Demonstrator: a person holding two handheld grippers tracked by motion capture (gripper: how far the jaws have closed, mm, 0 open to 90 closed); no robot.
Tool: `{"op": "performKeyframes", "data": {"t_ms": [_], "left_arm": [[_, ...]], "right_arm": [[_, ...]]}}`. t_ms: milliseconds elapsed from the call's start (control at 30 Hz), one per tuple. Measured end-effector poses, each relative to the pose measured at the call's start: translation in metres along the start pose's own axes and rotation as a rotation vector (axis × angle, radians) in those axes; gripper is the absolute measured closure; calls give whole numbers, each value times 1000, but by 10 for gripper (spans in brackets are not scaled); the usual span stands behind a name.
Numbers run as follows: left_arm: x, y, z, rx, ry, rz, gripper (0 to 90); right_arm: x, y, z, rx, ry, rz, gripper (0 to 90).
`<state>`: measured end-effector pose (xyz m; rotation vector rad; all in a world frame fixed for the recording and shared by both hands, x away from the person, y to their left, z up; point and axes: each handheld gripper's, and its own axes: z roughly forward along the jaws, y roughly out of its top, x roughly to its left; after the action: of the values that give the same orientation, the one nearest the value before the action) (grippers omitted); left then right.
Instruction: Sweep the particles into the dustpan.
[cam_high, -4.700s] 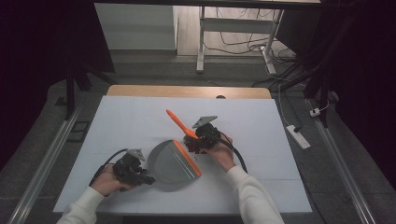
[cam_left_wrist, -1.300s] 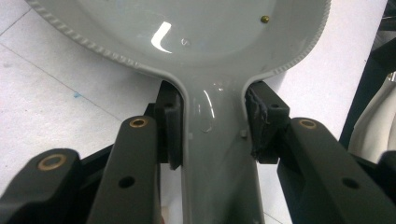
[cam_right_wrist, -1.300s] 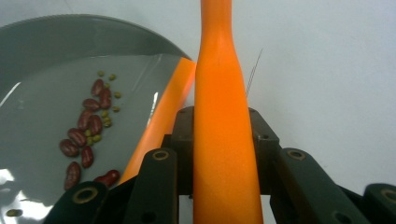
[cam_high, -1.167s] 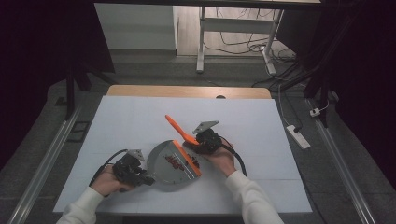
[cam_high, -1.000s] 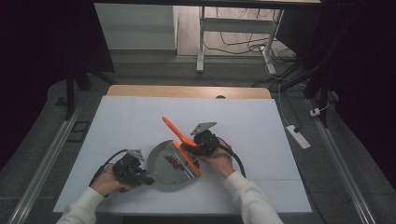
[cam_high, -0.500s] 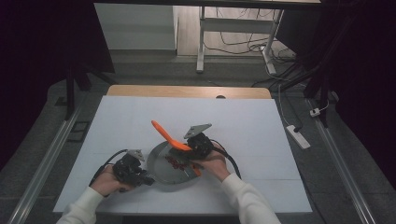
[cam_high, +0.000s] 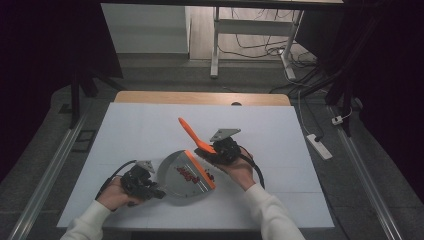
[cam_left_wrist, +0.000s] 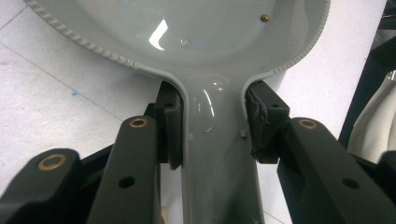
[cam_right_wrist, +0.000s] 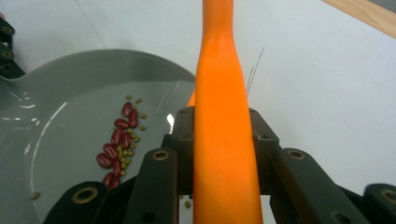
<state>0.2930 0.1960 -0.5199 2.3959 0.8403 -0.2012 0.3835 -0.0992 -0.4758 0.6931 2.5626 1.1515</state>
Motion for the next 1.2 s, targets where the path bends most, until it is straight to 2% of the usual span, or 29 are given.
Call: {"op": "performKeyframes", "data": {"t_ms": [500, 800, 933, 1200], "left_arm": [[-1, -2, -2, 6, -3, 8, 614], [-1, -3, -3, 7, -3, 9, 614], [-1, -3, -3, 6, -3, 9, 614], [-1, -3, -2, 8, -1, 9, 614]], "right_arm": [[-6, -22, -7, 27, -34, 55, 704], [2, -25, 1, 57, -33, 53, 704], [7, -24, 4, 58, -31, 35, 704], [15, -22, 7, 60, -13, 37, 704]]}}
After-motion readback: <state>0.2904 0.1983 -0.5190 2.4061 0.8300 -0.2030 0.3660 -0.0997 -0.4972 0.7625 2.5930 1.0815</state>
